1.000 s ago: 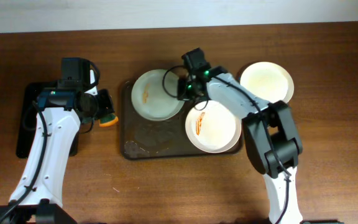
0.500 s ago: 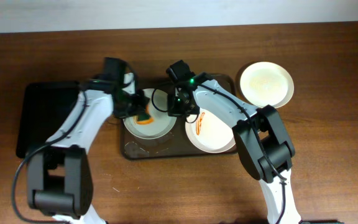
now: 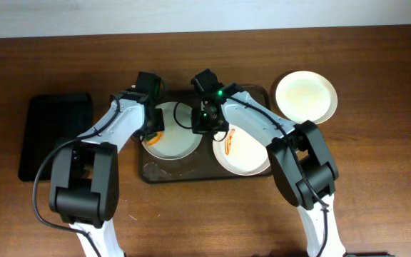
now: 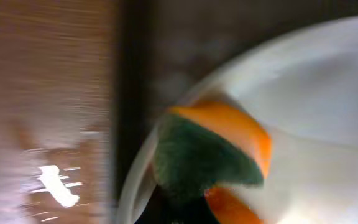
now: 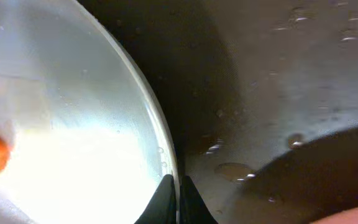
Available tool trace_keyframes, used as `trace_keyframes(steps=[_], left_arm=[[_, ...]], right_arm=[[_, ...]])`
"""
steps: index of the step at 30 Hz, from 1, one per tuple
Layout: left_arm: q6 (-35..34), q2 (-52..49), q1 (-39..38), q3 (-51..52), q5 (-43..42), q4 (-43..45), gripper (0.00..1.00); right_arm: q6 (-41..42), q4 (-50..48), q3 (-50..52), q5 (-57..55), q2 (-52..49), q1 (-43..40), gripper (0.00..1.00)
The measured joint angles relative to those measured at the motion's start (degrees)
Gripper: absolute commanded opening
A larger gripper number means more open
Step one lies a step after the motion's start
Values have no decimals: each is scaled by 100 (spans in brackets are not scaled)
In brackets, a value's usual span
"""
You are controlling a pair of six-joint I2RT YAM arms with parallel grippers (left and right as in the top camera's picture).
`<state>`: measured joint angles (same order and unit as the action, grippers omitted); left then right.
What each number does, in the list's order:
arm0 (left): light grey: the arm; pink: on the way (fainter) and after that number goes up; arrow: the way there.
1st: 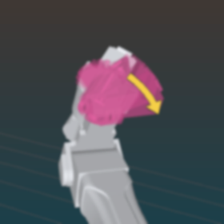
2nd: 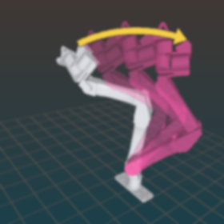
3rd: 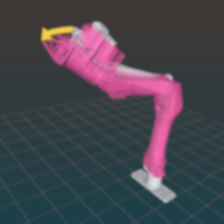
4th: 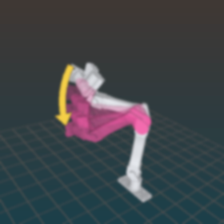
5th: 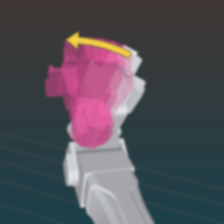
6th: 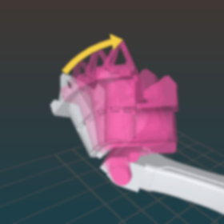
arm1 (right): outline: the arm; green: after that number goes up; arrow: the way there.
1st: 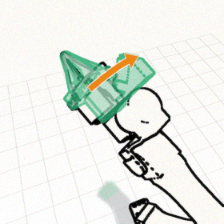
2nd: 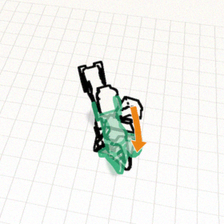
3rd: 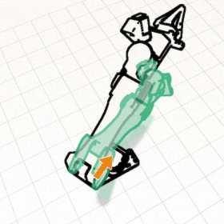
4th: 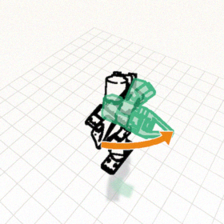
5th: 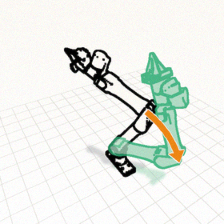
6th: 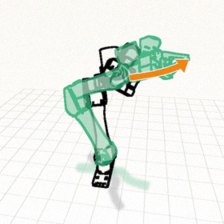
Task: Clean dirty plates on tray and stack at the side
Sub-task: 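Scrub the front-left plate with the sponge while the right gripper holds it, then lift the cleaned plate with the right gripper and stack it on the right plate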
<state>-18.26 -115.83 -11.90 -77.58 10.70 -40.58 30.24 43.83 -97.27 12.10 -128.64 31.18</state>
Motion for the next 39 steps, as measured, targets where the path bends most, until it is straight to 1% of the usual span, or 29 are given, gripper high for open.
trace_keyframes(steps=[1,2,4,5,7,9,11,14,19,21,22,23,24,25,26,27,28,30,32,34,36,37,39], left_arm=[[4,-22,-17,-37,321,-151,0],[2,-74,-44,-175,470,-444,0],[4,-184,-48,-660,726,-968,0],[4,-184,-9,-861,713,-1054,0],[2,-184,125,-1043,118,-793,0],[2,-184,153,-1047,-822,-542,0],[2,-184,138,-1047,-1364,-396,0],[2,-184,103,-984,-1740,-188,0],[2,-173,72,-142,-1751,697,0],[-2,-116,24,-55,-1296,651,0],[0,-81,-26,-50,-859,520,0],[0,-50,-24,-66,-203,243,0],[0,-28,-26,-149,173,-103,0],[4,33,-31,-177,372,-273,0],[4,251,-22,-258,949,-446,0],[4,527,55,-299,1259,-446,0],[2,960,131,-328,1338,-494,0],[-149,1757,136,-358,1198,-758,0],[-262,2382,131,-415,1161,-1281,0],[-280,2424,131,-442,1049,-1541,0],[-282,2424,133,-442,866,-1563,0],[-282,2424,155,-442,804,-1561,0],[-280,2424,278,-442,697,-1580,0]], right_arm=[[2,-31,0,50,0,50,4],[2,-31,0,81,0,79,4],[4,-11,0,96,0,92,4],[17,17,0,72,0,79,4],[20,46,0,44,0,31,4],[20,55,0,24,0,31,4],[22,52,0,24,0,31,4],[20,55,0,22,0,31,4],[17,85,0,4,0,31,4],[17,87,0,4,0,31,4],[15,90,0,2,0,31,4],[20,96,0,4,0,31,4],[17,76,-2,50,0,33,4],[17,83,-2,109,0,59,4],[20,157,-2,83,9,70,4],[15,236,-15,63,13,37,4],[-2,343,-96,13,13,31,4],[-400,809,-605,-160,50,31,4],[-951,1231,-1309,-994,334,61,4],[-1362,1499,-1725,-2332,765,238,4],[-1556,1687,-1873,-3993,1139,693,4],[-1600,1709,-1888,-4798,1158,927,4],[-1676,1705,-1886,-6041,1154,1189,4]])
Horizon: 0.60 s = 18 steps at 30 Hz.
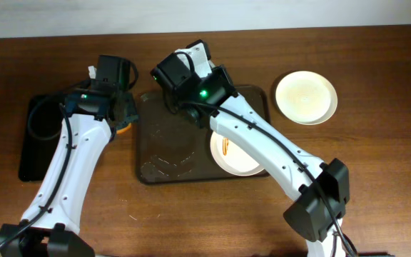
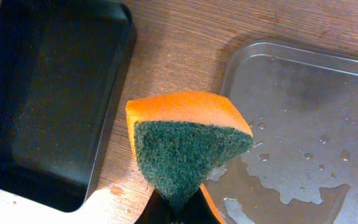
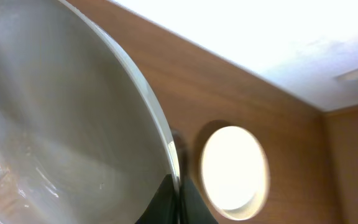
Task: Clean dirty plates on tray and stack at the side
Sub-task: 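Lift the cleaned plate with the right gripper and stack it on the right plate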
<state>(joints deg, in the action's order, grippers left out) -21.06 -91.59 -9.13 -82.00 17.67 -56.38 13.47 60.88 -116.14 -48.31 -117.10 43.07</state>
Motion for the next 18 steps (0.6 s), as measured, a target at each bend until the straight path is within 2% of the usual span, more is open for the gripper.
trace_keyframes(steps=[5,9,10,12,15,18], left_arm=[[-2,0,52,0,-199,2,0],[-2,0,52,0,-251,15,0],[-2,-2,55,0,-251,20,0],[-2,-7,55,0,-254,20,0],[-2,-118,52,0,-273,26,0],[-4,-326,55,0,-459,48,0]], right_arm=[[-17,2,0,-1565,-2,42,4],[-20,4,0,-1766,-2,39,4],[-13,4,0,-1368,-2,-15,4],[-2,118,0,468,-2,-577,4],[236,516,0,3434,-9,-2826,4],[310,616,131,4398,-13,-4564,4]])
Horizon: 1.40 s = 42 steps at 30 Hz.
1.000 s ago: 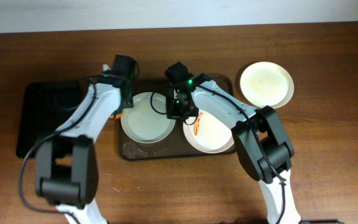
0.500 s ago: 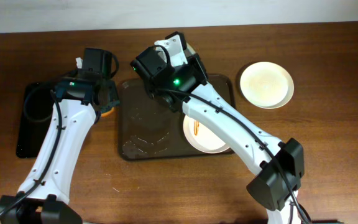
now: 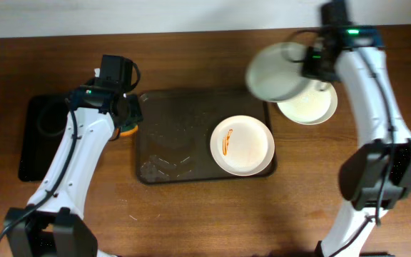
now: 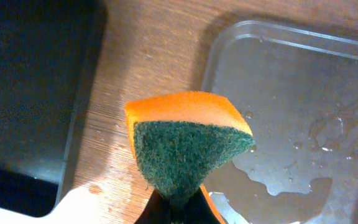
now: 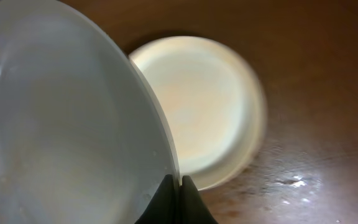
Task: Clean dirty plates on tray and stack at the side
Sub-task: 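Lift the cleaned plate with the right gripper and stack it on the right plate, then grip the remaining front-right plate with the right gripper and pull it center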
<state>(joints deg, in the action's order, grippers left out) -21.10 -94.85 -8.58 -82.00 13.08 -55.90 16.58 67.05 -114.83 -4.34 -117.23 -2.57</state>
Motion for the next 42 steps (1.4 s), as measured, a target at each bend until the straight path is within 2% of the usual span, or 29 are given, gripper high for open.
trace_keyframes(steps=[3,4,8,10,11,12,14,16,17,18,21,23,27,30,37,39,42], left_arm=[[-17,-149,-2,2,-232,136,0],[-17,-149,-2,2,-293,179,0],[-17,-149,-2,2,-415,192,0],[-17,-149,0,2,-426,201,0],[-17,-149,-2,2,-437,203,0],[-20,-149,-2,2,-435,201,0],[-17,-149,-2,2,-435,205,0],[-17,-149,-2,2,-435,205,0],[-17,-149,-2,2,-435,199,0],[-17,-149,-2,2,-435,173,0],[-17,-149,-2,2,-435,140,0],[-20,-149,-2,2,-435,131,0],[-17,-151,-2,2,-435,127,0],[-17,-151,-2,2,-435,127,0],[-17,-151,-2,2,-435,127,0],[-17,-151,-2,2,-435,127,0],[-17,-151,-2,2,-435,129,0]], right_arm=[[15,-179,330,210,-59,-850,5],[22,-323,509,258,-122,-984,31],[44,-557,898,385,-210,-1121,51],[57,-79,901,979,-210,-1121,51],[-76,363,920,1591,-210,-1073,61],[-297,601,920,2017,-210,-966,63],[-715,999,925,2284,-210,-481,61],[-883,1005,927,2079,-210,435,59],[-645,975,957,1705,-210,973,52],[-446,966,1034,1471,-210,1287,49],[-107,409,1744,938,-221,1860,49],[-175,-127,2079,531,-225,1956,49],[-1443,-1342,2601,179,-247,1956,49],[-2079,-1574,2623,151,-249,1954,49],[-2260,-1228,2973,463,-247,1847,49],[-2256,-1158,3040,820,-249,1845,49],[-1939,-1333,3047,1996,-249,1847,50]])
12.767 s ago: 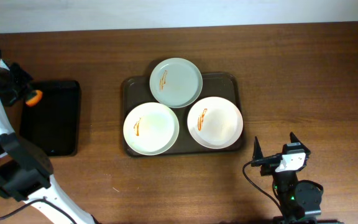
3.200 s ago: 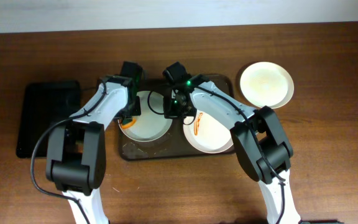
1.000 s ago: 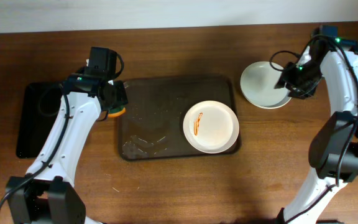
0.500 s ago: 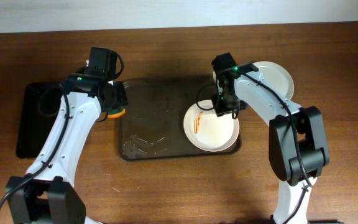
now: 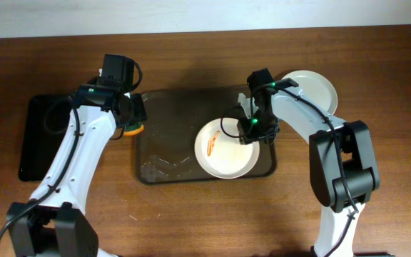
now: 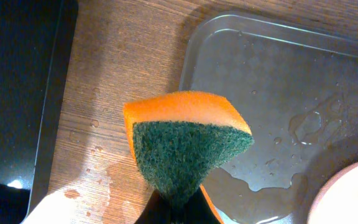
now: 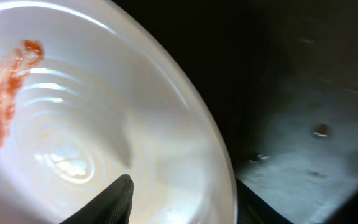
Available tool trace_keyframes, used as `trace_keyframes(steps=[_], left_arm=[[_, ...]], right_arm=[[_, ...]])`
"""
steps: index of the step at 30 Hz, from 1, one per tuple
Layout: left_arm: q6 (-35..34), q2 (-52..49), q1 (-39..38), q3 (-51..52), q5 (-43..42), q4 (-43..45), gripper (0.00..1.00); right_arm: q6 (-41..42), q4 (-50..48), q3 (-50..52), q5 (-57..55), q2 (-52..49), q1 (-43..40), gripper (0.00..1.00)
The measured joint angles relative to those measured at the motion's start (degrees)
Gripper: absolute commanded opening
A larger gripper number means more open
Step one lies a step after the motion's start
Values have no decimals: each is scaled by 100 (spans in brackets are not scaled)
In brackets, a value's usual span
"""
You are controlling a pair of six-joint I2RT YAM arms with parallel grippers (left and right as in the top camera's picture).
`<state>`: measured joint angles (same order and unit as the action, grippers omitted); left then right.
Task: Clean dirty plates on tray and stack at the side
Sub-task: 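Grip the remaining front-right plate with the right gripper and pull it center, then scrub the held plate with the sponge in the left gripper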
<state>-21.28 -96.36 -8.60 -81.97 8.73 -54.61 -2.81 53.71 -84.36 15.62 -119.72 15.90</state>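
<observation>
A white plate (image 5: 225, 150) smeared with red sauce (image 7: 5, 93) lies on the wet brown tray (image 5: 170, 114). My right gripper (image 5: 252, 131) is open, and its fingers (image 7: 115, 198) straddle that plate's right rim, one over the bowl and one outside it. At the back right on the table sits the stack of clean plates (image 5: 311, 90). My left gripper (image 5: 128, 123) is shut on an orange-and-green sponge (image 6: 188, 140), held over the wood just off the tray's left edge (image 6: 194, 68).
A black flat tray (image 5: 45, 135) lies at the far left, its edge (image 6: 48, 106) close beside the sponge. Water pools (image 6: 309, 124) lie on the brown tray, and wet spots mark the wood under the sponge.
My right gripper held a cleaned plate above the stack at the back right; that plate now lies on the stack. The gripper is open at the dirty plate's rim. That plate lies slightly further left.
First the sponge was on the left plate in the tray, with my right gripper shut on its rim. Then the right arm held that plate up and the sponge was off the tray's left side. The plate was over the stack, and now rests there.
</observation>
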Motion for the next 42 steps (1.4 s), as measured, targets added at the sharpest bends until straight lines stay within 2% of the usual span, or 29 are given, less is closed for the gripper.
trace_keyframes(steps=[3,4,6,8,10,14,18,20,22,23,24,27,32,34,36,39,42], left_arm=[[0,0,0,0,0,0,0],[0,0,0,0,-2,-4,0],[0,0,0,0,0,-2,0],[0,0,0,0,0,-7,0],[0,0,0,0,-2,-4,0],[0,0,0,0,0,-7,0],[0,0,0,0,0,-31,0],[-2,0,0,0,0,-39,0],[0,0,0,0,0,-39,0],[0,0,0,0,0,-39,0],[0,0,0,0,0,-39,0],[0,0,0,0,-2,-39,0],[0,0,0,0,-87,-42,0],[0,0,0,0,-87,-42,0],[0,0,0,0,-87,-42,0],[0,0,2,0,-192,-39,0],[0,0,0,0,-275,-26,0]], right_arm=[[868,-389,-52,662,-4,15,50],[1193,-48,-243,702,-4,-20,55],[1539,614,-621,627,-13,-125,56],[1722,1016,-664,378,-7,-188,56],[1991,986,-581,210,-2,-81,56],[2909,861,-380,-769,-4,778,54],[3239,837,-284,-1287,-4,1029,52],[3261,719,-85,-1373,-2,1019,48],[3263,658,-9,-1412,-2,1012,22],[3279,605,-11,-1414,-2,1012,17],[3263,603,-9,-1432,-2,1012,6],[3261,455,-11,-1423,63,1001,4],[2896,-9,-7,-1432,61,1001,14],[2660,-210,7,-1340,59,881,14],[2524,-358,24,-1071,59,623,4],[2085,-516,184,-286,74,116,4],[1788,-560,260,129,74,-7,4]])
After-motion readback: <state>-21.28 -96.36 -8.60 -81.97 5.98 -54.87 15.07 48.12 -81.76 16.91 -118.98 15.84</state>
